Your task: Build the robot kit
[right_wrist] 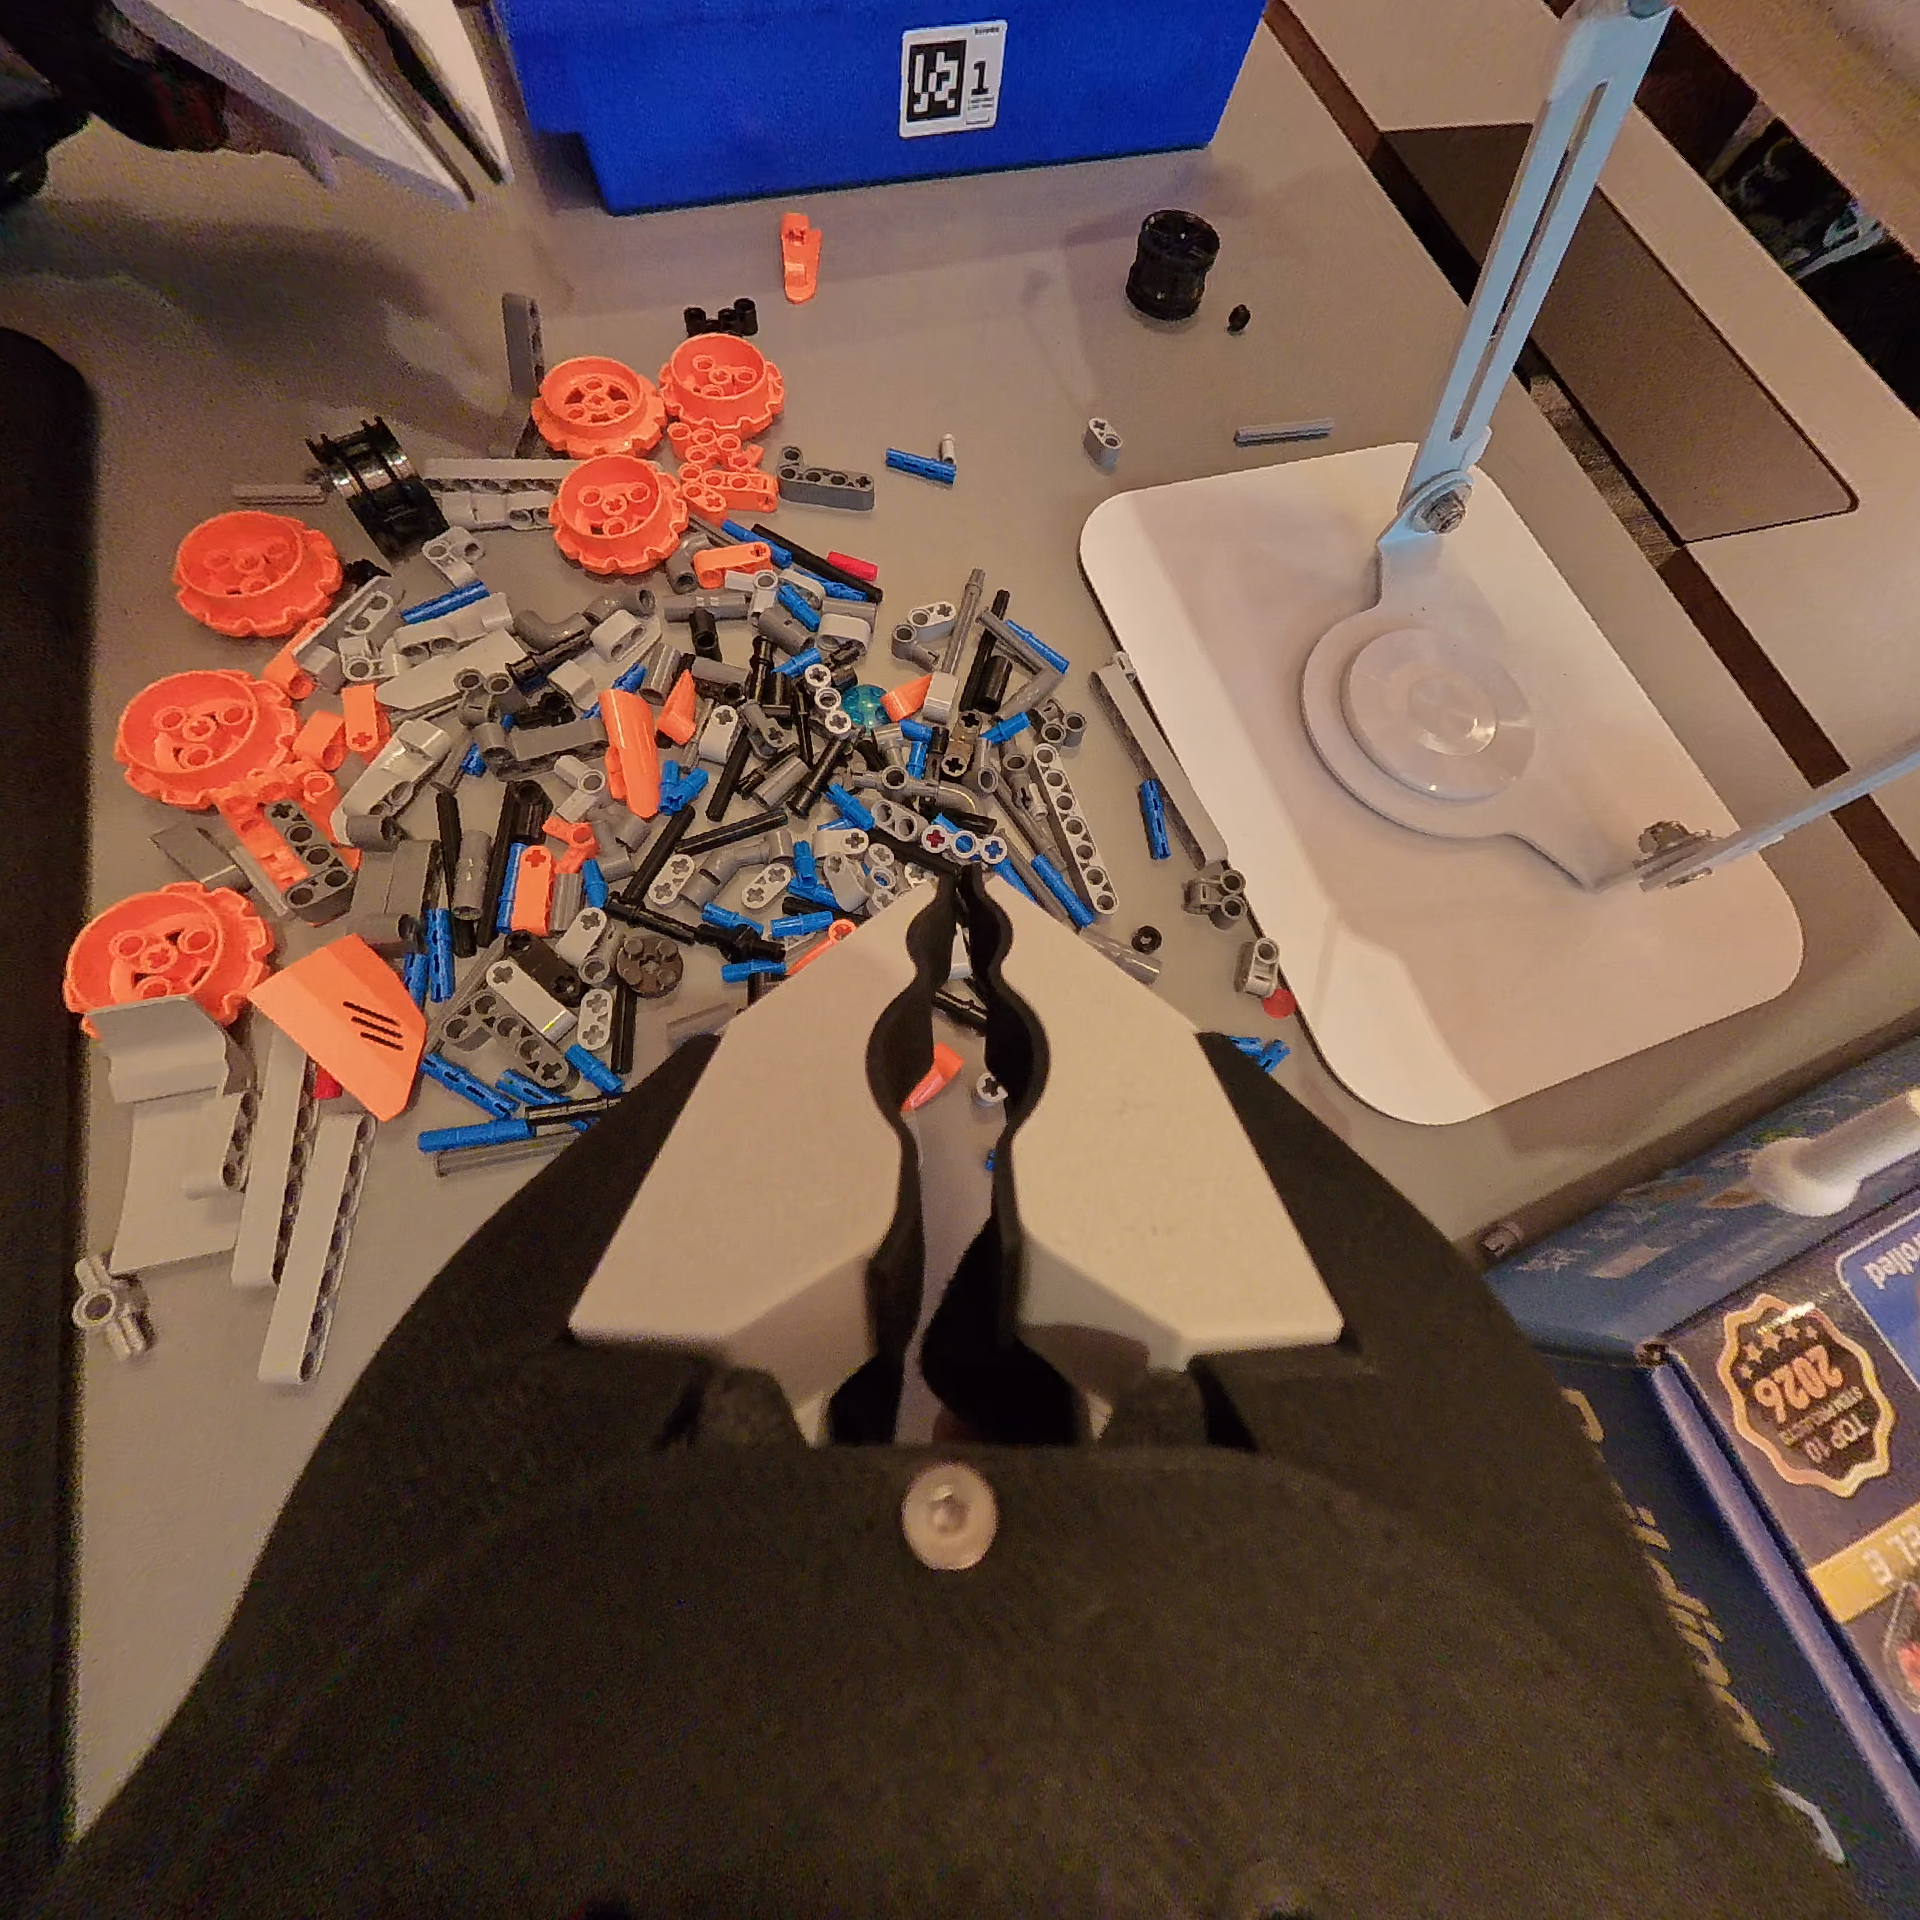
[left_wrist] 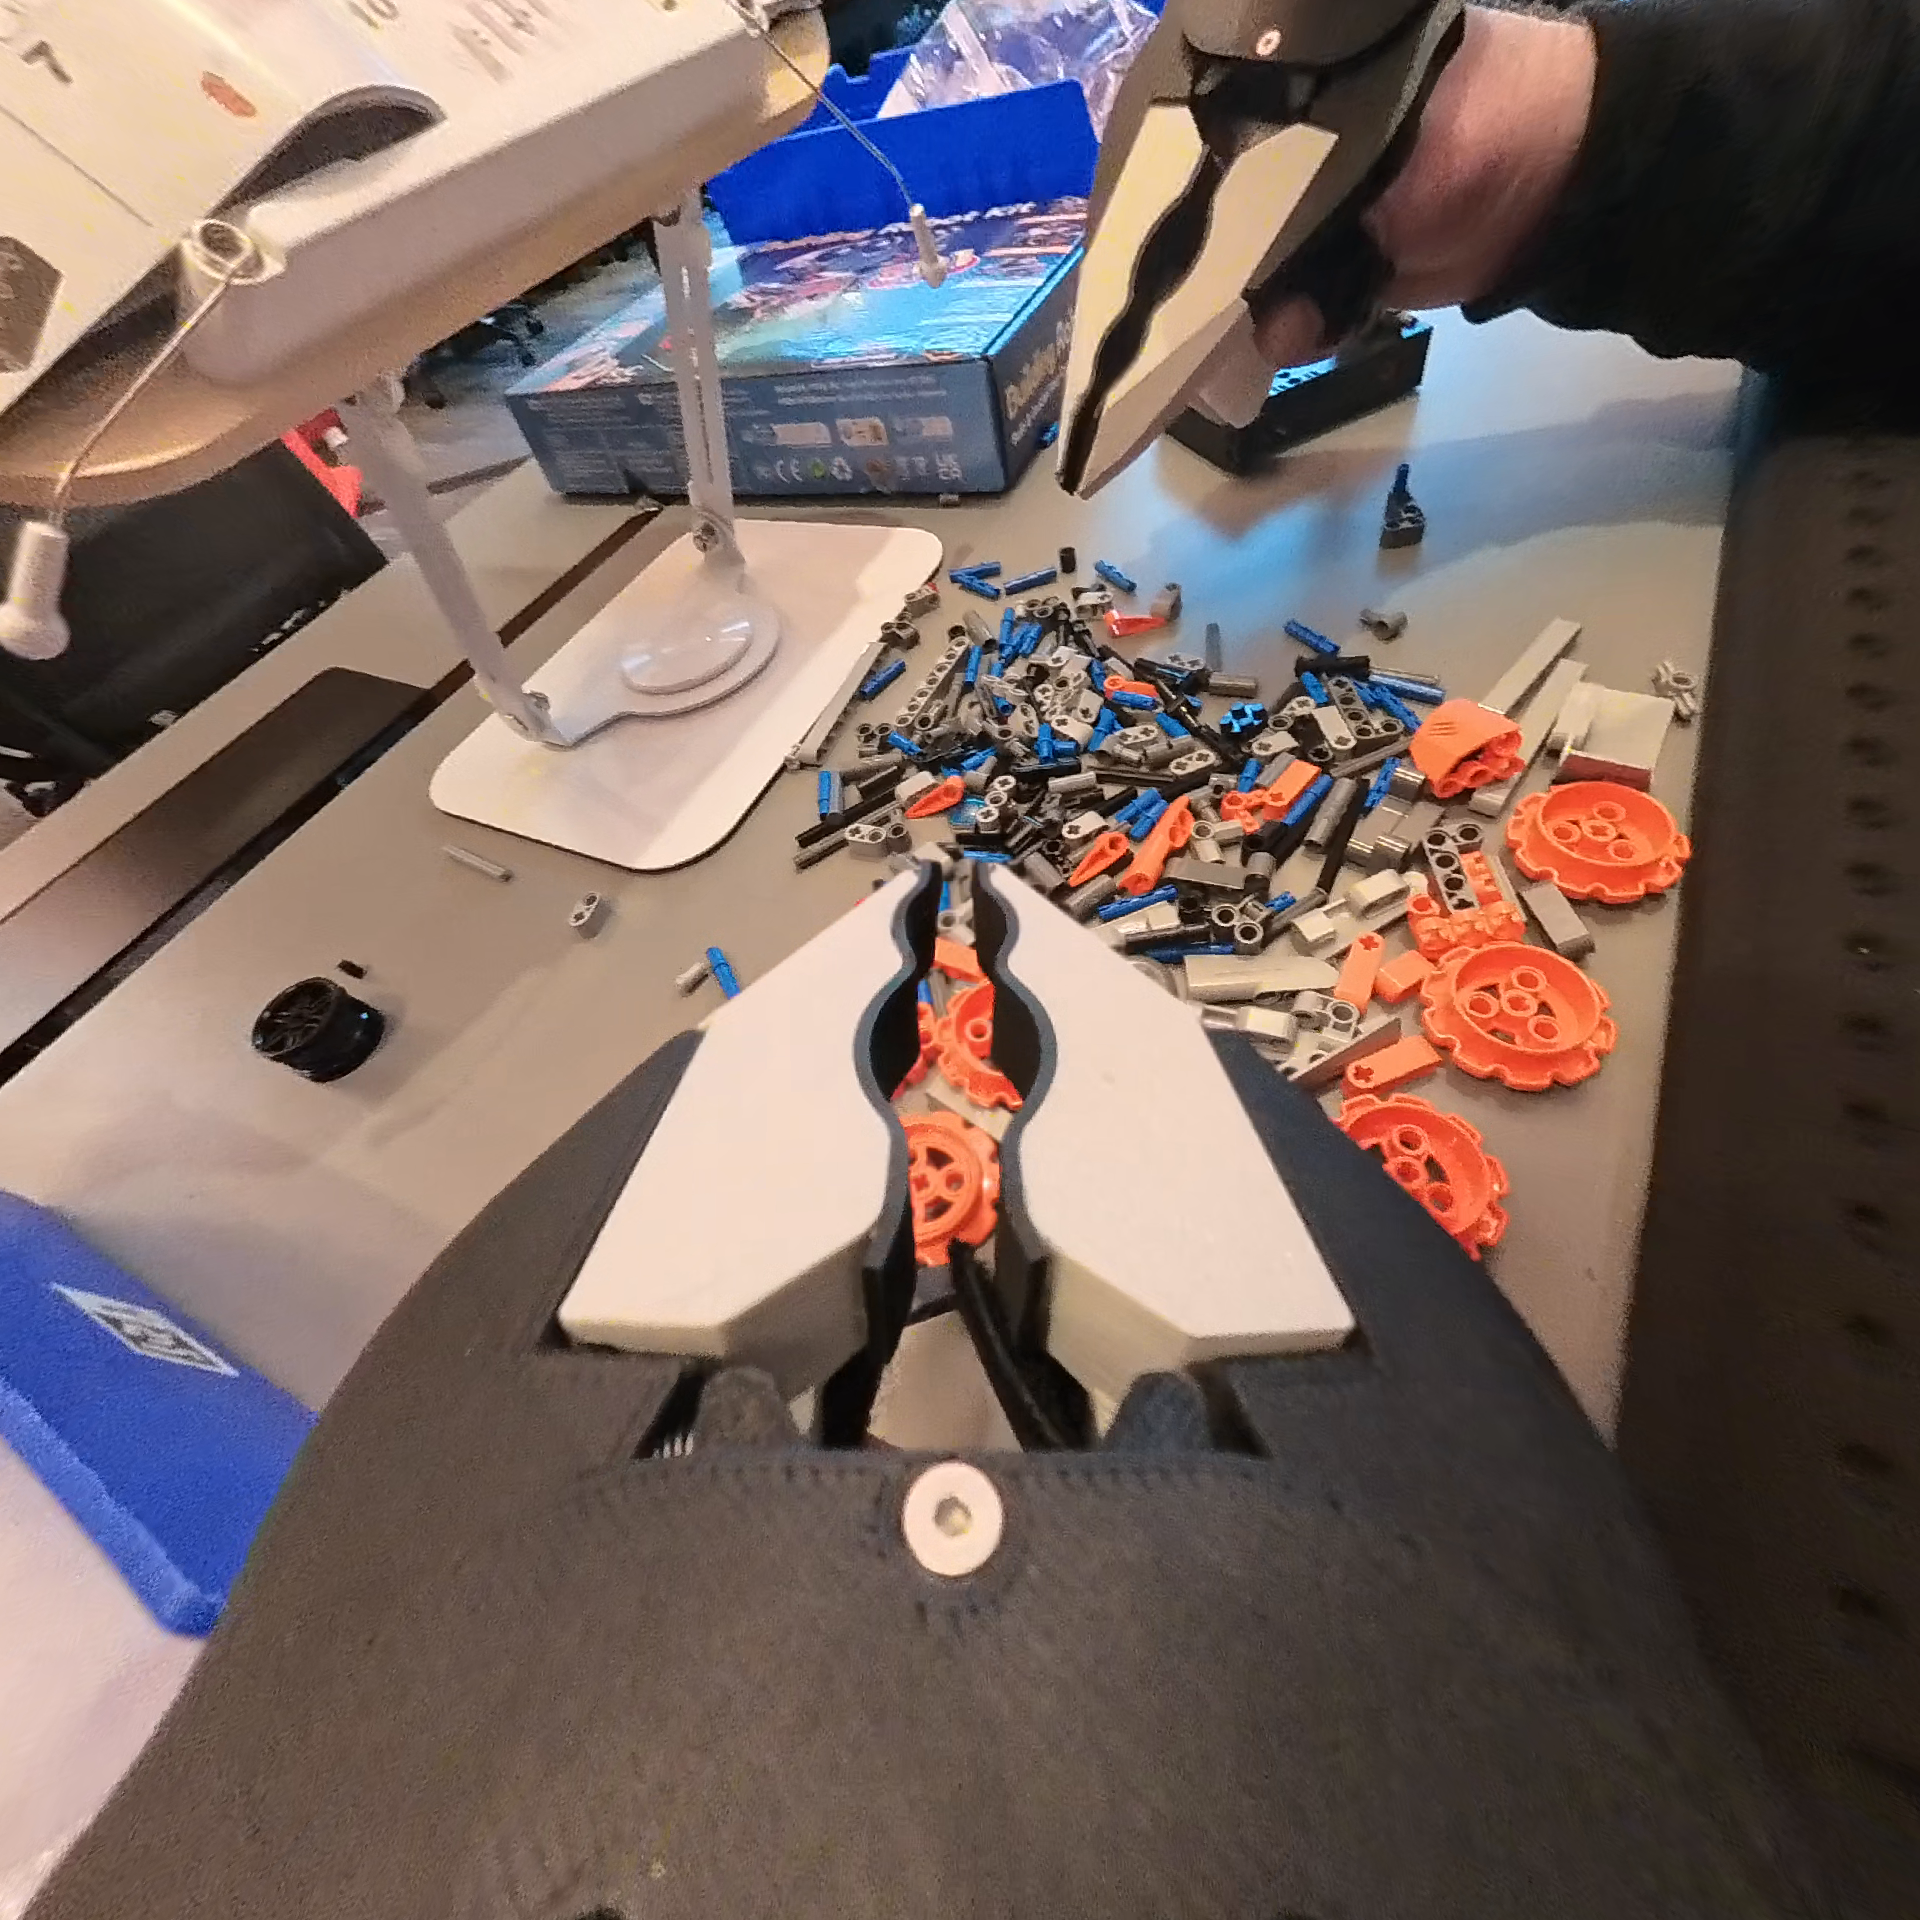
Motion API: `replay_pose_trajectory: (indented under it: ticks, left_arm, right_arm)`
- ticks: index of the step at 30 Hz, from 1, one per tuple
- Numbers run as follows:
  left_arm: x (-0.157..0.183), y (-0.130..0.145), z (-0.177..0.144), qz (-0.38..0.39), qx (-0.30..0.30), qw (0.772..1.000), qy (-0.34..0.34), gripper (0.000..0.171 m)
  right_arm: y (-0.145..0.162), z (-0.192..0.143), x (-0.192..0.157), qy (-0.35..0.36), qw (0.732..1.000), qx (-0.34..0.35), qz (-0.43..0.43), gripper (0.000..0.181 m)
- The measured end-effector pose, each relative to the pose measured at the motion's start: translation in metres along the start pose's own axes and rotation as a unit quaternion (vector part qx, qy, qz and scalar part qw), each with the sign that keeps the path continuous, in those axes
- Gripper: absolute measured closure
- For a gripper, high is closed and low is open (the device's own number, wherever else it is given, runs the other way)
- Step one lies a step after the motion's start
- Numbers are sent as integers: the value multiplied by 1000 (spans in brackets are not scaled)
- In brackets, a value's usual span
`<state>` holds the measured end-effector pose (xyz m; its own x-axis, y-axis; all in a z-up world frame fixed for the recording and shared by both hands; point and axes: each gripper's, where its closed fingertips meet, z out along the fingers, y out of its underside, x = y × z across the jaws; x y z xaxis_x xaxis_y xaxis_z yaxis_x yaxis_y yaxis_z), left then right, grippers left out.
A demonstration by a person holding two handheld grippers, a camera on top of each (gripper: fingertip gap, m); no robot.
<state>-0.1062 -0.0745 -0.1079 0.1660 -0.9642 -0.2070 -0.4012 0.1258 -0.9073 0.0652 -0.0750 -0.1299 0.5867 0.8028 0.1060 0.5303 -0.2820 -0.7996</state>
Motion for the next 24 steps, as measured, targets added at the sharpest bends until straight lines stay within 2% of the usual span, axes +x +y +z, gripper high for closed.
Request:
replay_pose_trajectory:
  ticks: [7,13,24]
  left_arm:
    - [-19,-3,-9,-17,15,999,-45,169]
    - [-32,-17,-22,-9,52,995,-85,169]
    - [-44,-14,-25,9,40,991,-130,171]
  right_arm:
    - [2,2,-1,-1,1000,-3,-4,181]
    - [3,2,-1,0,1000,-5,-6,181]
    - [-8,-24,23,58,998,24,5,180]
